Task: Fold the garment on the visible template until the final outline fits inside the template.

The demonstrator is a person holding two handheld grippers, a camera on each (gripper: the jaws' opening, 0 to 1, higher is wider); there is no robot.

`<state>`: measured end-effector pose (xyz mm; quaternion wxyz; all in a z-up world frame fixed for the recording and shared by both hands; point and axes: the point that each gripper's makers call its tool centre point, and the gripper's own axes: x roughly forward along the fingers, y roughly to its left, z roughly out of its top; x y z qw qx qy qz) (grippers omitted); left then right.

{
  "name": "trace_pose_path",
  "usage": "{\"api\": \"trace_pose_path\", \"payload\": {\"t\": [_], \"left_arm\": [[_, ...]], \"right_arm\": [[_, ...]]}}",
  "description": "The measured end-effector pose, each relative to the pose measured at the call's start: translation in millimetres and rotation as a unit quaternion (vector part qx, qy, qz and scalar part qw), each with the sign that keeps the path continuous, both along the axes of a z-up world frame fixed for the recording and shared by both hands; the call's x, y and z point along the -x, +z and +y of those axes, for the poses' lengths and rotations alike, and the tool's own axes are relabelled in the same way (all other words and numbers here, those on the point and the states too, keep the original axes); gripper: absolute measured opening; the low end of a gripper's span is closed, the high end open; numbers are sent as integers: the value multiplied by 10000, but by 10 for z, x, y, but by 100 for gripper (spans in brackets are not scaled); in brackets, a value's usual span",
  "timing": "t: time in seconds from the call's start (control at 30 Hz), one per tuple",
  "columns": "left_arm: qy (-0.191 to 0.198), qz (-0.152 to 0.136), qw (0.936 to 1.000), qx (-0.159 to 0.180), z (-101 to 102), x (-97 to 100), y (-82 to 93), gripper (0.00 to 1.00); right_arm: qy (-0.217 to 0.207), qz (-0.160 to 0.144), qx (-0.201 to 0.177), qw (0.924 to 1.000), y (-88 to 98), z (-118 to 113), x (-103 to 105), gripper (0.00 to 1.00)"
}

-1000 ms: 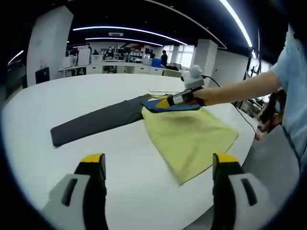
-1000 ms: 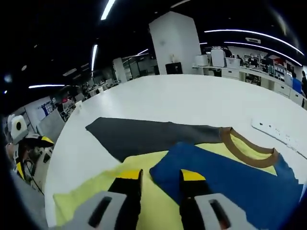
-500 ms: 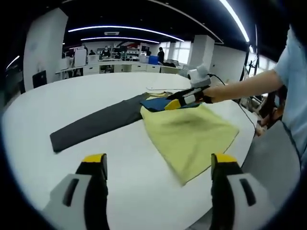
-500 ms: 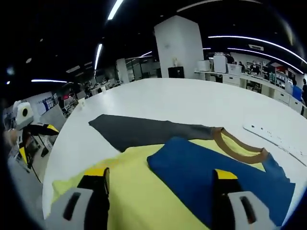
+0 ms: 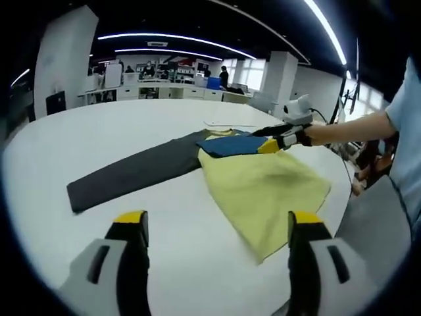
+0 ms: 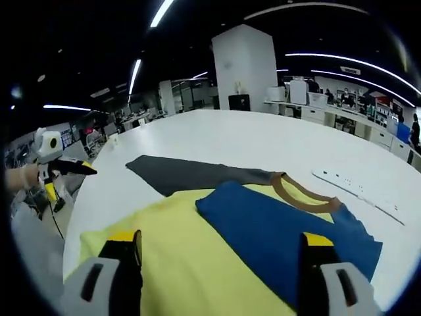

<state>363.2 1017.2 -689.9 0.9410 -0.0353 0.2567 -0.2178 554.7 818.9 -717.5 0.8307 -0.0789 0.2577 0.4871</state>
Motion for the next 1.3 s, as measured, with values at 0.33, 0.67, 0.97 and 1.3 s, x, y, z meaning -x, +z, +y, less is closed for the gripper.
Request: {"api": "trace_pose_path", "payload": {"t": [0.33, 0.67, 0.97, 1.3], "left_arm": [[-53, 59, 10000, -10, 138, -141, 3, 82], [29, 233, 9996, 180, 324, -245, -107, 77], [398, 163, 9990, 148, 623, -370, -151, 78], [1302, 187, 9911, 198, 1054, -491, -202, 74]], "right_arm": [[-252, -17, 21, 9997, 35, -504, 167, 100], [-378, -19, 169, 9991, 43, -904, 400, 100], [-592, 32, 11, 9982, 177, -1224, 620, 100], [-832, 254, -179, 9960, 181, -1423, 837, 100]]}}
